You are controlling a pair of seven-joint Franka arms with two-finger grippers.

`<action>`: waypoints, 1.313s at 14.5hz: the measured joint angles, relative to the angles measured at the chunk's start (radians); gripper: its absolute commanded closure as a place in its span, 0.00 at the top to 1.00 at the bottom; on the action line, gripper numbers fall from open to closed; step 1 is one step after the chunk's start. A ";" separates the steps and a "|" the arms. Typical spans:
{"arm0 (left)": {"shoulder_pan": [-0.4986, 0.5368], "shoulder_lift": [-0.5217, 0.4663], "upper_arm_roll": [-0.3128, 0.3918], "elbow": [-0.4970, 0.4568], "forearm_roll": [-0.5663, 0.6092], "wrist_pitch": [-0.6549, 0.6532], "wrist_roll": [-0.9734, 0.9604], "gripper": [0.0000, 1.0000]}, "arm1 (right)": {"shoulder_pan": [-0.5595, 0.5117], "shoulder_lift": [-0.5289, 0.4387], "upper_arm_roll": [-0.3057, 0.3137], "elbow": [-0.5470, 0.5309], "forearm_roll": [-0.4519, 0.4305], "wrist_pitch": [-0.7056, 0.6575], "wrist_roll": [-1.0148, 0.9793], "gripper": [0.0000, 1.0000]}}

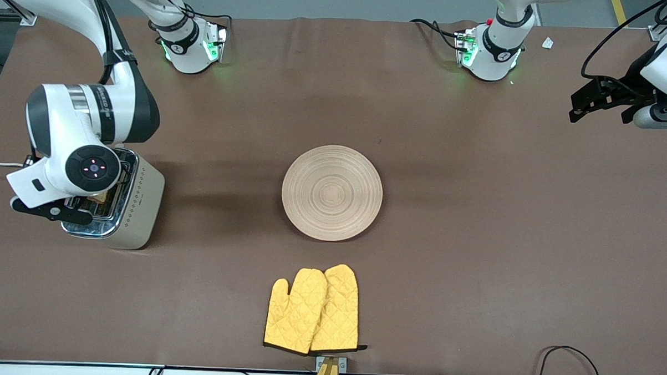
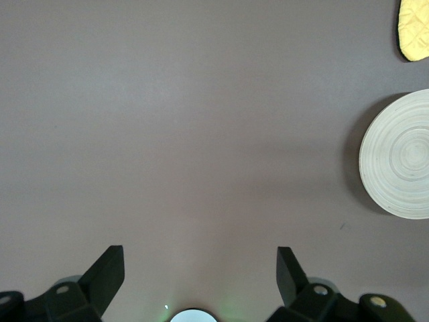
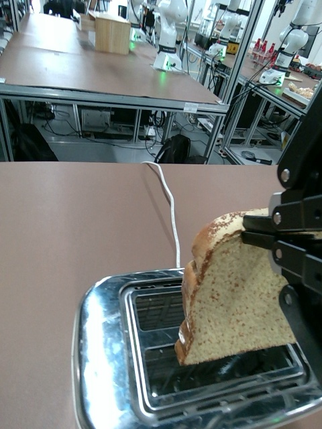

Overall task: Move plate and put bread in toaster
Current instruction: 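Lower the bread upright into a toaster slot with the right gripper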

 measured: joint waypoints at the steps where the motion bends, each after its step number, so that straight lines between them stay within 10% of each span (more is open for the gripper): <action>1: 0.000 0.000 0.000 0.000 0.000 0.000 0.000 1.00 | 0.000 0.008 0.000 0.000 -0.009 0.004 0.011 0.00; 19: 0.000 0.000 0.000 0.000 0.000 0.005 0.000 1.00 | 0.021 0.086 0.000 0.040 -0.019 0.035 0.204 0.03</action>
